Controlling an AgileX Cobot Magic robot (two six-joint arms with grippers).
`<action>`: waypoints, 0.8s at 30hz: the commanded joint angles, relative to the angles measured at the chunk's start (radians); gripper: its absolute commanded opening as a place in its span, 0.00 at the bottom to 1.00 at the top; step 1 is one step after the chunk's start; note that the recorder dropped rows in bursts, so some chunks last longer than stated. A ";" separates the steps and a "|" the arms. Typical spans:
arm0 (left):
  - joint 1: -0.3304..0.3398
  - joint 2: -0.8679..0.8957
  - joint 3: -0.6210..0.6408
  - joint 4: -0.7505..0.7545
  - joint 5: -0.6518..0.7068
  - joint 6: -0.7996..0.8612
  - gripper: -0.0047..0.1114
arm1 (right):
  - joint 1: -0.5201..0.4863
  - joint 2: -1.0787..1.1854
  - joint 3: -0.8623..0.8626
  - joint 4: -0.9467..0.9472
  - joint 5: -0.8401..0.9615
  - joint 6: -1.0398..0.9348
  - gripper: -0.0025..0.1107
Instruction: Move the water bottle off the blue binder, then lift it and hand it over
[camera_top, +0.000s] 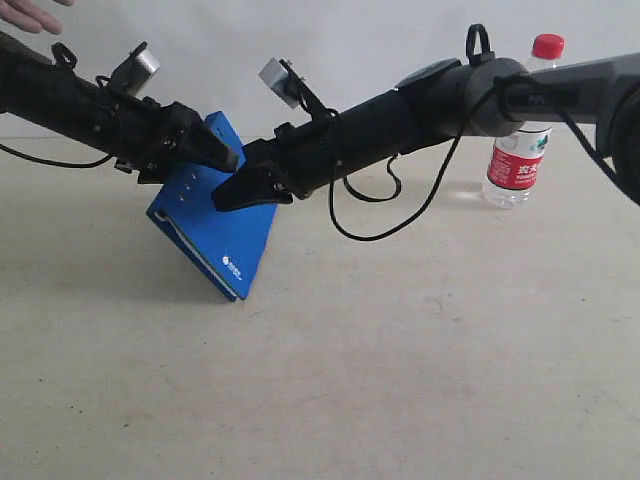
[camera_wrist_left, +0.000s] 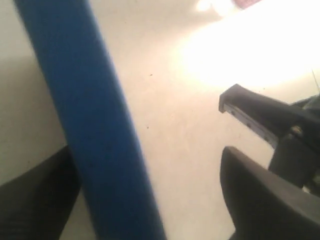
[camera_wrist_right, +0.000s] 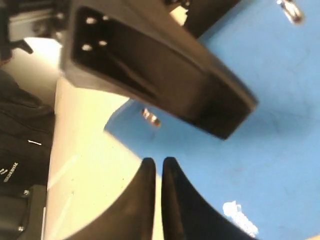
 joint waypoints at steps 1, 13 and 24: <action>-0.003 -0.001 -0.007 0.013 -0.001 -0.013 0.65 | 0.005 -0.007 -0.001 0.004 -0.057 0.008 0.02; -0.003 -0.001 -0.007 0.124 -0.008 -0.062 0.08 | -0.032 -0.125 -0.001 -0.077 -0.066 0.020 0.02; -0.007 -0.126 -0.003 0.235 -0.001 -0.177 0.08 | -0.048 -0.338 -0.001 -0.493 -0.064 0.184 0.02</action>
